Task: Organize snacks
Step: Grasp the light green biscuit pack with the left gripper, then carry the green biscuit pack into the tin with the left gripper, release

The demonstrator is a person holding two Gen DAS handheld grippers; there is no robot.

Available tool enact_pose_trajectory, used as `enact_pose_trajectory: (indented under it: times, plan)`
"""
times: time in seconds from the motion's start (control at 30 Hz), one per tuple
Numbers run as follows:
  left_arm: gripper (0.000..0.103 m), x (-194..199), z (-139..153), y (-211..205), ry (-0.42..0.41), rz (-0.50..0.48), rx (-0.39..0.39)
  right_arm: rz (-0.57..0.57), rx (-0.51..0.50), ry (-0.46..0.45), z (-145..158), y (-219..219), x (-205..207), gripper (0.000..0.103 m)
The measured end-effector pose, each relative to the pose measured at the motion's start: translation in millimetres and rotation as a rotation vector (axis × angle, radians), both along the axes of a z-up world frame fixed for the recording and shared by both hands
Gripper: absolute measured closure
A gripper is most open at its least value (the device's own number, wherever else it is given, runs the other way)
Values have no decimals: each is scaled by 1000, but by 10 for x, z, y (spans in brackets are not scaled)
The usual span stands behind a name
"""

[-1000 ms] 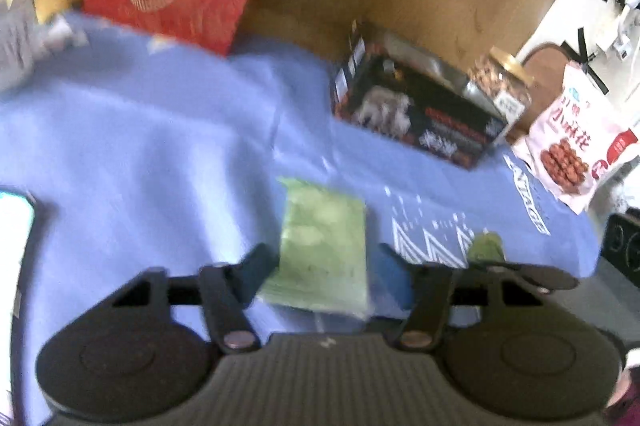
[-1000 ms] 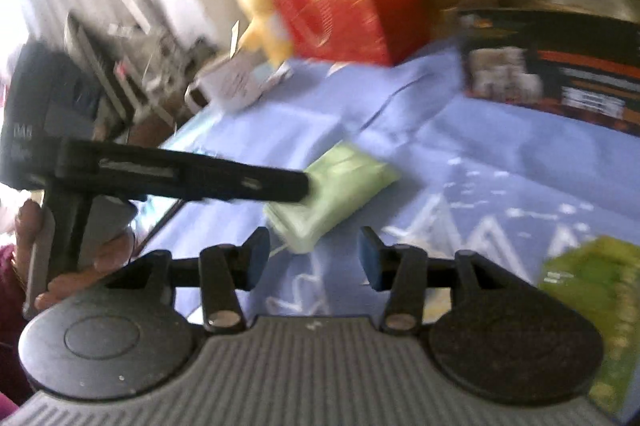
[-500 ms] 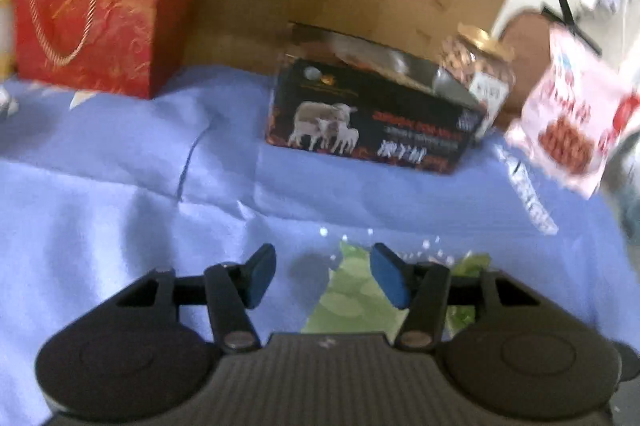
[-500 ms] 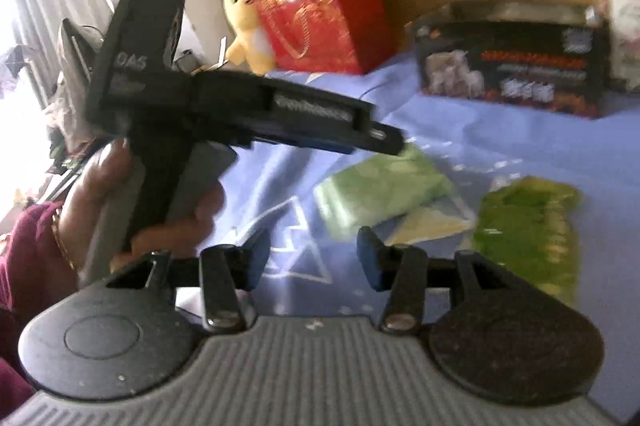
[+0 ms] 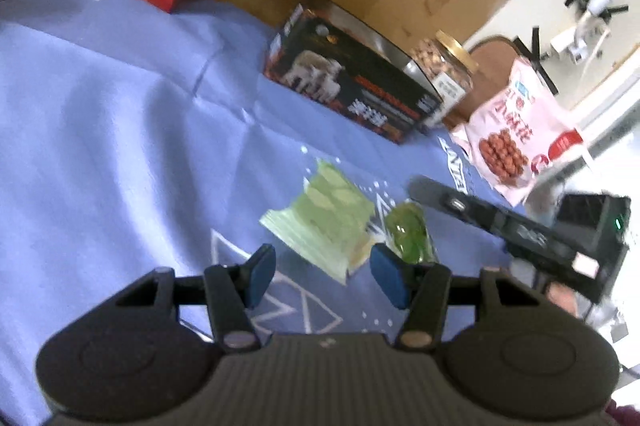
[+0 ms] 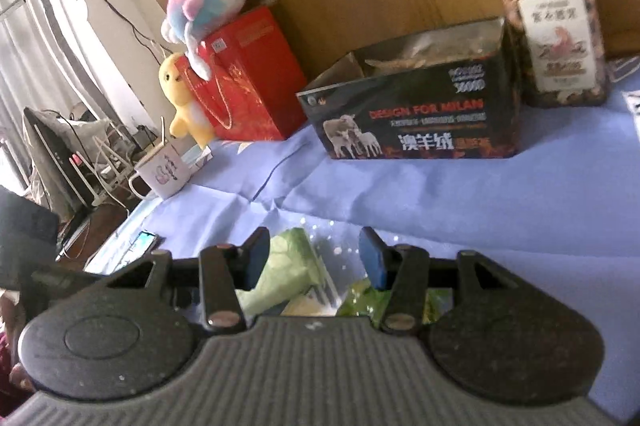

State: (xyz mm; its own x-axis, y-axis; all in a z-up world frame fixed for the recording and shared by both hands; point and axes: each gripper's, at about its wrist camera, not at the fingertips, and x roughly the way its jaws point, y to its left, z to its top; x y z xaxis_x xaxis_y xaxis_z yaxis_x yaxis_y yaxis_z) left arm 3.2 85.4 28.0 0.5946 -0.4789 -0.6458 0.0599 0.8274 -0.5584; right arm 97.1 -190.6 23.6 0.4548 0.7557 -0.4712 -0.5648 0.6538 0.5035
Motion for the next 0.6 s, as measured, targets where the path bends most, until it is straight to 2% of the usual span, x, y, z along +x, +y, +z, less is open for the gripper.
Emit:
enact_pose_trajectory:
  times: [0.07,0.17,0.2,0.23,0.37,0.6]
  plan:
    - [49,46,-30,-54,11,4,19,16,-26,-2,-53,78,-12,50]
    - [57,132,-106,-106,30,-3,3,71,-38,45,-165,185,-45,53]
    - [69,155,-115,-139,23,-6,16,93,-47,34,-187,228,-103,66]
    - [79,177,-121,-172,25,-12,31,119,-60,31,-184,248,-153,71]
    - [79,283,-50,-245,17,-33,58,110,-78,-17,-78,218,-304,78]
    - [79,510,332,-429,-89,-76,107,-1,5,-74,123,-14,-232,79]
